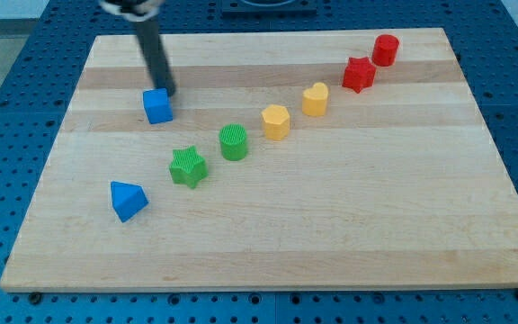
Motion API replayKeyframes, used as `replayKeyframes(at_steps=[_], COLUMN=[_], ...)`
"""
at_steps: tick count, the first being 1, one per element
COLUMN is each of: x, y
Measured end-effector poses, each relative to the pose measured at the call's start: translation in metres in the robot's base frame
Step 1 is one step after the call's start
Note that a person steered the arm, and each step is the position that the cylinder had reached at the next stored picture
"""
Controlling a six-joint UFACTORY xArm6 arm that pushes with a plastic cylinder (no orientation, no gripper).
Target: Move the blue cube towards the top center
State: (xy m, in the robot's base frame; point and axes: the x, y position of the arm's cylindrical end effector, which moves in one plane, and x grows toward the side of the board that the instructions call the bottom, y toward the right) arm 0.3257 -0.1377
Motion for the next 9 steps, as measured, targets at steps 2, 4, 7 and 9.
replayKeyframes(at_steps=[2, 4, 7, 9], x=[-0.015, 0.040, 0.044, 0.086], y=[-0.089, -0.120, 0.025, 0.040])
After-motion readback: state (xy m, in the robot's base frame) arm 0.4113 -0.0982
